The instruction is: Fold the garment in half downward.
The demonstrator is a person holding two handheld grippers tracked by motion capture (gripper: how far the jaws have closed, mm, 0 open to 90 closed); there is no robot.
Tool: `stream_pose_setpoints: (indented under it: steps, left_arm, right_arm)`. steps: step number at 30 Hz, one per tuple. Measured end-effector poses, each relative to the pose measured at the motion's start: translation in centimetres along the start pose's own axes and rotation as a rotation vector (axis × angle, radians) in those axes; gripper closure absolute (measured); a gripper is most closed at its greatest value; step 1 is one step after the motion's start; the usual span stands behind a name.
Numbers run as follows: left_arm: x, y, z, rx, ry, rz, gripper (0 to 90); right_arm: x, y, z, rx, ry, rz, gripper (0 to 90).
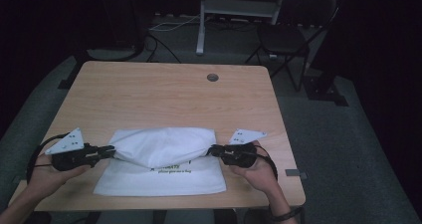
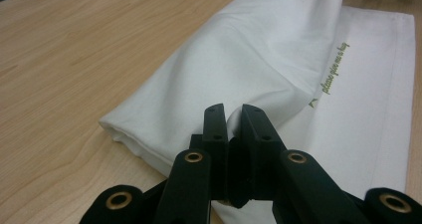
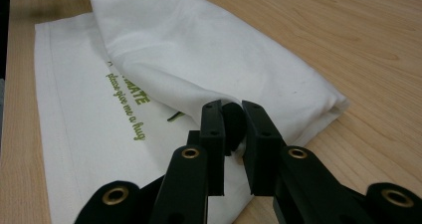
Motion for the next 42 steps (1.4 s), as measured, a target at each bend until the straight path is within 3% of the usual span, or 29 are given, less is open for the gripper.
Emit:
stream_pose_setpoints:
  steps: [42]
  left_arm:
    - [1.9,1.3,0.0,0.02,-0.018,0.009,81.8]
  right_arm:
    - [-1.7,1.1,1.0,0.004,0.014,-0.014,80.9]
Point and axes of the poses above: each handheld gripper's, and its own axes: y roughly backward along the jaws, z roughly out of its underside, x roughly to its right, the point moved 6 cm from there along -y, roughly forward along the jaws, and after that the axes turned 7 degrees about -y, right-handed, at the moved point
